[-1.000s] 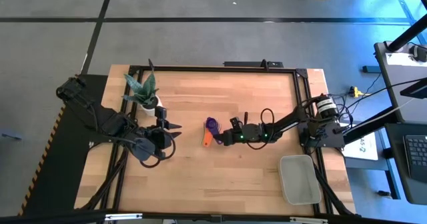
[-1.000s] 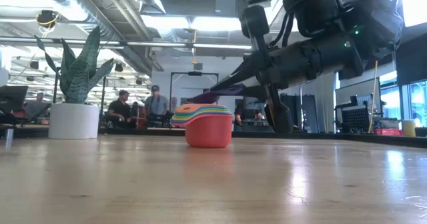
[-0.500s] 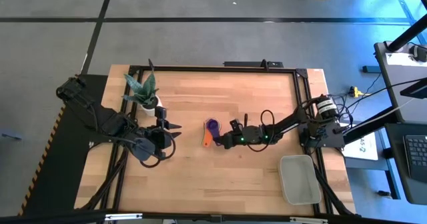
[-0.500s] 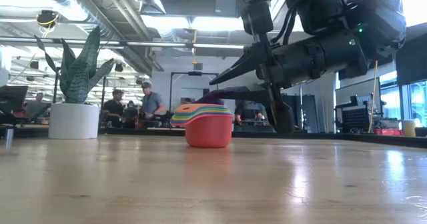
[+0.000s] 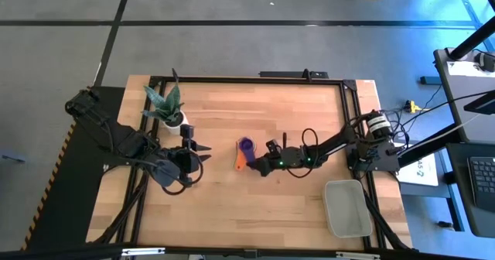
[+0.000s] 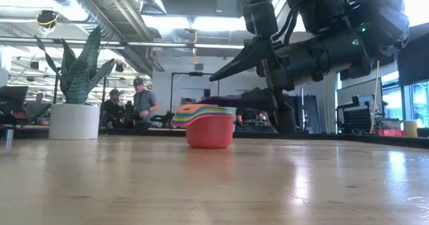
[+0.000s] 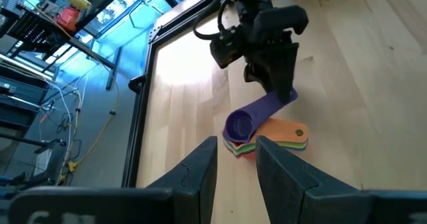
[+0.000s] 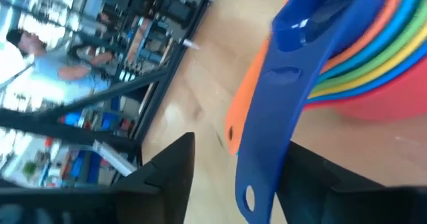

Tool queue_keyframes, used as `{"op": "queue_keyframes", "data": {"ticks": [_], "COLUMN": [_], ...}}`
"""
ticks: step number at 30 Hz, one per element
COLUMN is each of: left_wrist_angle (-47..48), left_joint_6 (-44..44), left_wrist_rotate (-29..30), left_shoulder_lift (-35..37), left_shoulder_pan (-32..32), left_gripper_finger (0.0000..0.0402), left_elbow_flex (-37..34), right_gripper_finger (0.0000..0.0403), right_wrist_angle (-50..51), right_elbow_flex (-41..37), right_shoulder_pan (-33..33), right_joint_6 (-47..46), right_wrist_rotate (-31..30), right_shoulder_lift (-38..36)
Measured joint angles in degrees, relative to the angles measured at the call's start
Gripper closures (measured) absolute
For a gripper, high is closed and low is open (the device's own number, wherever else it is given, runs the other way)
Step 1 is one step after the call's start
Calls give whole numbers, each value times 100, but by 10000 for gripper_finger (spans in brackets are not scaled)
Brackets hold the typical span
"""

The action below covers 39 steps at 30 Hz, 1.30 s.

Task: Nest measuring cups in basket
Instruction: Stack the violet measuring cup on top of the orange measuring cup

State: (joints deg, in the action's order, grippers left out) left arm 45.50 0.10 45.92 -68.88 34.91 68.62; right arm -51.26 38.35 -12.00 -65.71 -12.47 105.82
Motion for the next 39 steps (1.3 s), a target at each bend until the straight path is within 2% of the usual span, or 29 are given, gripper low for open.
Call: {"op": "queue_keyframes", "data": {"ticks": [10, 17, 25, 30, 36, 39], "left_wrist_angle": [-267, -273, -278, -278, -278, -278], "left_joint_6": [44, 15, 45, 46, 39, 7], "left_wrist_rotate": [-45, -129, -128, -128, -128, -159], "left_shoulder_lift": [0, 0, 0, 0, 0, 0], "left_shoulder_pan": [0, 16, 16, 16, 16, 16], "left_gripper_finger": [305, 305, 305, 305, 305, 305], "left_elbow_flex": [0, 0, 0, 0, 0, 0], "right_gripper_finger": [208, 208, 208, 208, 208, 208], "right_wrist_angle": [749, 1566, 984, 1003, 1887, 1971], "right_elbow_flex": [559, 603, 627, 902, 1143, 1146], "right_shoulder_pan": [-38, -32, -32, -68, -71, -69], "right_joint_6": [876, 905, 976, 1355, 1515, 1511], "right_wrist_rotate": [94, 227, 225, 266, 498, 491], "right_shoulder_lift": [-2, -2, -2, -2, -2, 57]}}
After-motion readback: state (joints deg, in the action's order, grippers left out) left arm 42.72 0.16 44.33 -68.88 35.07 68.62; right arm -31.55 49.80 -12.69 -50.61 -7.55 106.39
